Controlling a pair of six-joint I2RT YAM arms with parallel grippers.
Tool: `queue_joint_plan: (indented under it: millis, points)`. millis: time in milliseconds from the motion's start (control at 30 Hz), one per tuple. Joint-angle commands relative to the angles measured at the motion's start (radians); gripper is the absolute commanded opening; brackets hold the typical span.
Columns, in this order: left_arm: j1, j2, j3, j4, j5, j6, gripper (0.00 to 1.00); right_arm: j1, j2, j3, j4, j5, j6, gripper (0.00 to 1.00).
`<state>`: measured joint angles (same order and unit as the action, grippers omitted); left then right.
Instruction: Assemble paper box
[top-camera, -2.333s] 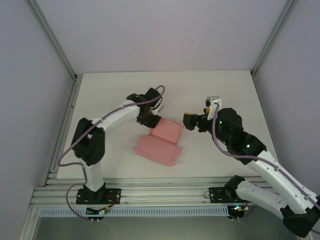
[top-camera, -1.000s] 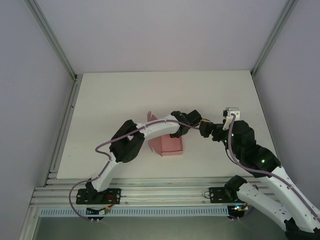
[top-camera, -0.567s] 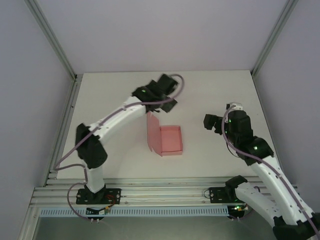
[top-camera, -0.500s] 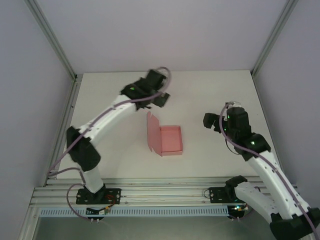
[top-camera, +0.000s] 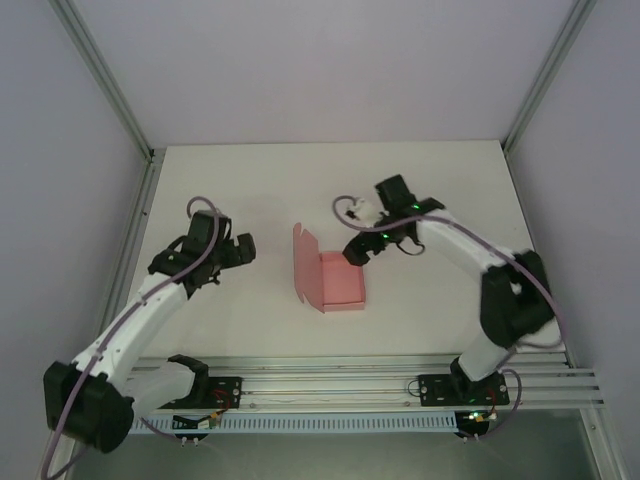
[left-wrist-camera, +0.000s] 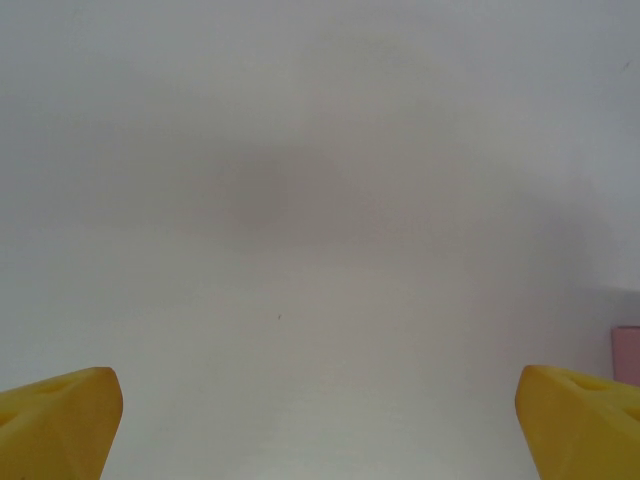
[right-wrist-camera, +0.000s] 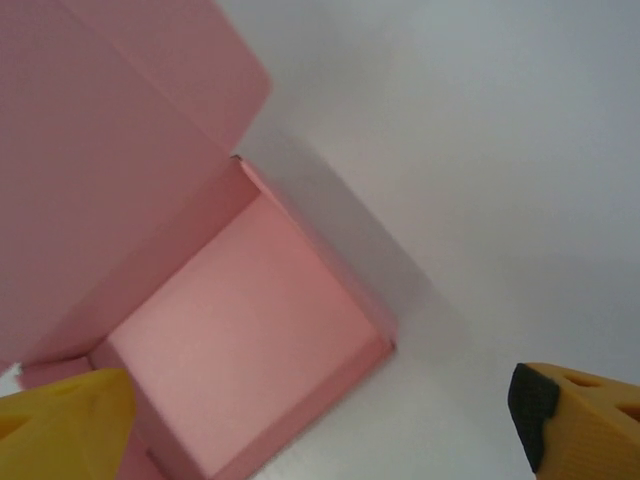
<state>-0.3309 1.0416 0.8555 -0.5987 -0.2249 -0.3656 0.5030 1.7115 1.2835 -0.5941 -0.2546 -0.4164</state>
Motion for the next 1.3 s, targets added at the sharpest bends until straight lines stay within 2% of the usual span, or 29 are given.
queue_joint_plan:
  millis: [0,100,333,400,467,533,767,867,967,1033,1133,1200,1267]
  points:
    - [0.008,-0.063,-0.015,-0.014,-0.018,-0.060,1.00,0.041,0.137,0.161,-0.143,0.015,-0.257,0.90]
    - [0.009,-0.089,-0.024,-0.040,-0.051,-0.068,1.00,0.056,0.226,0.225,-0.182,0.053,-0.292,0.84]
    - [0.008,-0.075,-0.030,-0.016,-0.060,-0.072,1.00,0.076,0.289,0.205,-0.130,0.056,-0.254,0.71]
    - [0.009,-0.062,-0.025,-0.018,-0.061,-0.071,1.00,0.081,0.293,0.181,-0.075,0.091,-0.226,0.55]
    - [0.008,-0.055,-0.020,-0.018,-0.064,-0.071,1.00,0.083,0.291,0.153,-0.012,0.135,-0.191,0.45]
    - [0.008,-0.052,-0.018,-0.015,-0.066,-0.070,1.00,0.086,0.282,0.128,0.030,0.151,-0.164,0.43]
    - [0.009,-0.066,-0.006,-0.019,-0.080,-0.063,1.00,0.093,0.251,0.069,0.111,0.264,-0.031,0.12]
    - [0.008,-0.069,-0.006,-0.011,-0.078,-0.079,1.00,0.113,0.199,0.004,0.192,0.370,0.111,0.06]
    - [0.008,-0.071,-0.012,0.005,-0.068,-0.091,1.00,0.154,0.131,-0.063,0.232,0.490,0.339,0.02]
    - [0.008,-0.074,-0.012,0.008,-0.069,-0.098,1.00,0.175,0.096,-0.076,0.167,0.666,0.626,0.01]
    - [0.009,-0.082,-0.020,0.028,-0.062,-0.105,1.00,0.207,0.047,-0.088,-0.005,0.796,1.007,0.01]
    - [0.008,-0.085,-0.031,0.061,-0.036,-0.098,1.00,0.252,0.020,-0.130,0.012,0.846,1.108,0.02]
    - [0.009,-0.079,-0.039,0.094,-0.002,-0.085,1.00,0.270,0.016,-0.144,0.025,0.824,1.161,0.04]
